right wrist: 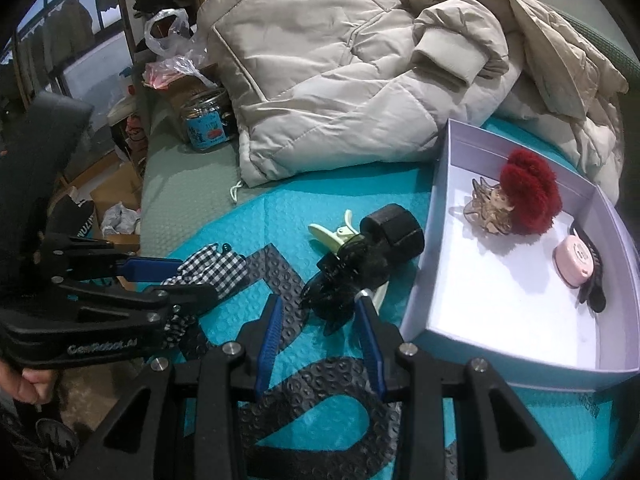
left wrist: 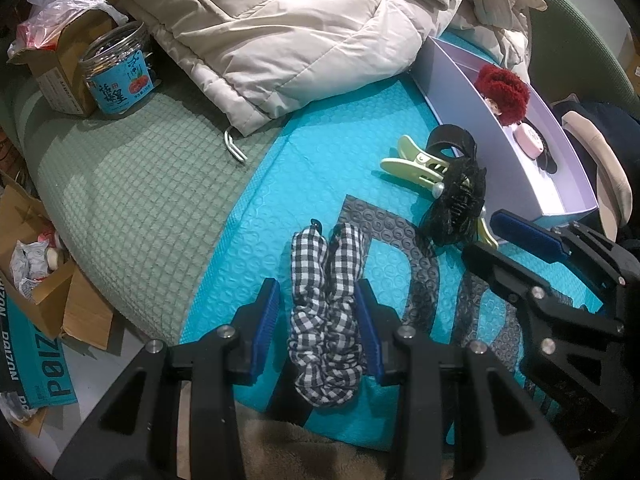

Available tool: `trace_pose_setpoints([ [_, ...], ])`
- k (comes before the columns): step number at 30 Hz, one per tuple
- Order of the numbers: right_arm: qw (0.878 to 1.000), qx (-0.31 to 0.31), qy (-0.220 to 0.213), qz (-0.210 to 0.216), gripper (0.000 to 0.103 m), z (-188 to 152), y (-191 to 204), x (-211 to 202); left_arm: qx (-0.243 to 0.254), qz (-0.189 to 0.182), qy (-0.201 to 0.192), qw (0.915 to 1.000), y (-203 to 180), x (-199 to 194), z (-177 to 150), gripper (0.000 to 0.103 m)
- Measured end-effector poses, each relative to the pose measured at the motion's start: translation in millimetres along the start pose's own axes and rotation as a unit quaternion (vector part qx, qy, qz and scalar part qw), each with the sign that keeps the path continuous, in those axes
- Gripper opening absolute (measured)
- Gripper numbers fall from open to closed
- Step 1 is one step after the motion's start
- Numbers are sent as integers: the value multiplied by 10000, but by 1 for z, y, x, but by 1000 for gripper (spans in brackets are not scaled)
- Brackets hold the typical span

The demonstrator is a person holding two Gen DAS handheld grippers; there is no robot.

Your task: Organize objects

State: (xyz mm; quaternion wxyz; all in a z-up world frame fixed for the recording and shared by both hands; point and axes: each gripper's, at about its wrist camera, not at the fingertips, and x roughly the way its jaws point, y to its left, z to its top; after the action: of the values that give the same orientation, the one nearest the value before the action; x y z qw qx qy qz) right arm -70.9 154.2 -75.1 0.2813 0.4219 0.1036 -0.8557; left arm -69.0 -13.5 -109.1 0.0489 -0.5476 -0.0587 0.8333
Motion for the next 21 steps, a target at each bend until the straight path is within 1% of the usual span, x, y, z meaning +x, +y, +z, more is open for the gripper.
trace_pose_setpoints([
  [4,9997,5,32,-239,37,4,2,11,-31,-52,-4,10000,1,0,1,37],
  [5,9996,9,1,-290,39,6,3,12,-40,-62,-10,10000,2,0,1,37],
  [9,9998,40,67,-174,42,8,5,19,-43,-76,-22,10000,2,-1,1,37],
  [10,9998,-2,71,-211,42,8,8,20,-44,-83,-25,10000,4,-1,0,37],
  [14,9996,-158,44,-234,42,8,15,21,-41,-109,-40,9999,5,-2,0,37],
  [16,9996,-132,45,-264,42,8,16,22,-52,-123,-42,9999,5,-2,0,37],
  [19,9998,-57,-4,-202,42,8,14,21,-90,-166,-51,9998,7,-2,0,37],
  [21,9998,-47,-17,-206,40,8,14,21,-104,-175,-61,9998,6,-2,0,37],
])
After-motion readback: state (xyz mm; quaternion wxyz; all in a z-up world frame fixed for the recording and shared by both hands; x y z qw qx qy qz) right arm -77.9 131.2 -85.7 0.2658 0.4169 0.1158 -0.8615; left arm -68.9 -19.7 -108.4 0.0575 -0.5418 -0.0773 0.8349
